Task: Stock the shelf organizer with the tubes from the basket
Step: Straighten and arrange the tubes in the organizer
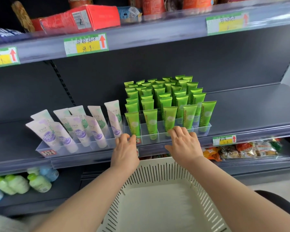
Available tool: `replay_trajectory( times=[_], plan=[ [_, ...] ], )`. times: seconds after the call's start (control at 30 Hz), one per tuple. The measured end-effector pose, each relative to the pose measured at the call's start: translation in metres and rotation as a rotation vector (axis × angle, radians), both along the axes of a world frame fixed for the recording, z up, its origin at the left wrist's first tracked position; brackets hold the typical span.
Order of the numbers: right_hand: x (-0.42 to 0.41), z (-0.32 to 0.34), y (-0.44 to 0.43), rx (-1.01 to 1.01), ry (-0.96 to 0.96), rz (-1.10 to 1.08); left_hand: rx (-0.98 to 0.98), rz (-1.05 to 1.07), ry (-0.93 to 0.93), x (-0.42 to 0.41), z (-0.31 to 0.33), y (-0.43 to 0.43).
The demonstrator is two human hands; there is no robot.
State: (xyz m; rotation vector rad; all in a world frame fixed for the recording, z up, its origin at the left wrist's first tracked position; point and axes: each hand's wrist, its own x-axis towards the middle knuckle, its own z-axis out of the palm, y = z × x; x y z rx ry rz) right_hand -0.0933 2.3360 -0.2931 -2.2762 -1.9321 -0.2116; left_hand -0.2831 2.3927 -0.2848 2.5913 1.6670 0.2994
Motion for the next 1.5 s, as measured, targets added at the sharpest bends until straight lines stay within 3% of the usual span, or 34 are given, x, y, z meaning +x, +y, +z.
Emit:
replay_trajectory(
  times=[0.7,1.5],
  plan=[
    [0.014,-0.003,-0.003,0.024,-0.040,-0.041,0.009,-0.025,0.014,0.012,-0.004,-0.002],
    [0.094,-0.012,-0.030,0.062,-0.004,-0.193,-0.015,-0.152,0.082,0.100,-0.003,-0.028]
  ],
)
